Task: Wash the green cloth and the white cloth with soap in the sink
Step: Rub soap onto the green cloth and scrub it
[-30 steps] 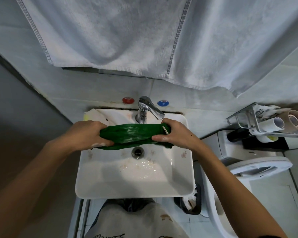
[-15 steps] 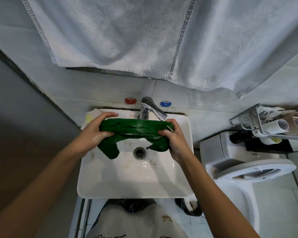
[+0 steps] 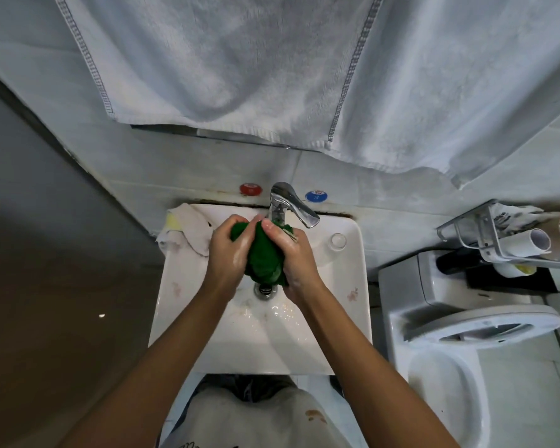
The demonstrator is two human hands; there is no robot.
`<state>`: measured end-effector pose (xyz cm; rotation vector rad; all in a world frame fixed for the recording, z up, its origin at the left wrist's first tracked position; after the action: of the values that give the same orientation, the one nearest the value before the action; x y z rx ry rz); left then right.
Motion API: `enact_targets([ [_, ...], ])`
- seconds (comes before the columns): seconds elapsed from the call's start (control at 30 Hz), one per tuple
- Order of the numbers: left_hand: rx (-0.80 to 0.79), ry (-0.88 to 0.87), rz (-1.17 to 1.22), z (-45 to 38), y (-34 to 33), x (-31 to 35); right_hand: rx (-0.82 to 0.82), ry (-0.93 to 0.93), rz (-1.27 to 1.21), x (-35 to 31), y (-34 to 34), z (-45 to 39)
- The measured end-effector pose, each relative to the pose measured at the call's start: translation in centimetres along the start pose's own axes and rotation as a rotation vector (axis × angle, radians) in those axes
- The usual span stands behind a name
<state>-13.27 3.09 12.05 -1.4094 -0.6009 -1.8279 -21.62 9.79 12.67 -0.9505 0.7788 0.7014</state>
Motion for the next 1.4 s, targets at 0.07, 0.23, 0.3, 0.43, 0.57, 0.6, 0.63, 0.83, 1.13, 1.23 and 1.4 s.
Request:
enact_targets([
  [0.07, 0.048, -0.002, 0.044, 0.3, -0.2, -0.1, 0.123, 0.09, 0.132, -0.8, 0.6, -0.1],
  [0.23, 0.227, -0.103, 0.05, 2.1, -0.1, 1.8, 0.381, 0.338, 0.363, -2.6, 0.5, 0.4],
  [0.3, 0.277, -0.16, 0.07, 3.1, 0.0, 3.0, 0.431, 0.413, 0.453, -3.3, 0.3, 0.3],
  [0.43, 0.247, -0.283, 0.005, 4.8, -0.6, 5.1, 0.5, 0.432, 0.51, -4.2, 1.0, -0.5],
  [0.57, 0.23, -0.294, 0.039, 3.7, -0.9, 5.5, 0.379, 0.37, 0.407, -4.1, 0.2, -0.8],
  [0.6, 0.244, -0.287, 0.06, 3.1, -0.7, 5.3, 0.352, 0.366, 0.388, -3.9, -0.3, -0.7],
  [0.63, 0.254, -0.273, 0.077, 2.7, -0.6, 5.0, 0.316, 0.348, 0.363, -3.5, -0.8, -0.7],
  [0.83, 0.2, -0.173, -0.085, 2.4, -2.5, 2.5, 0.463, 0.319, 0.236, -2.8, 0.2, -0.6],
  [1.13, 0.147, -0.12, 0.145, 3.1, -4.2, 1.9, 0.535, 0.424, 0.245, -3.8, 1.0, -0.3],
  [1.23, 0.268, -0.174, 0.097, 1.4, -2.3, 3.7, 0.401, 0.368, 0.271, -3.3, 0.0, -0.1],
  [1.4, 0.227, -0.184, -0.024, -0.6, -1.7, 4.4, 0.326, 0.302, 0.264, -3.0, 0.4, 0.3],
])
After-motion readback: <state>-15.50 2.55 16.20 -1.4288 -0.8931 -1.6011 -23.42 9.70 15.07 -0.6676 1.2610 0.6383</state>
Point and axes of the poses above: each hand's wrist, its own z-axis away from the middle knuckle, its own y-axis out of the back of the hand, x = y × z, the point moved 6 cm from there along -z, towards the middle knuckle, and after that the axes turned 15 degrees about -x, right-handed, at the moved point
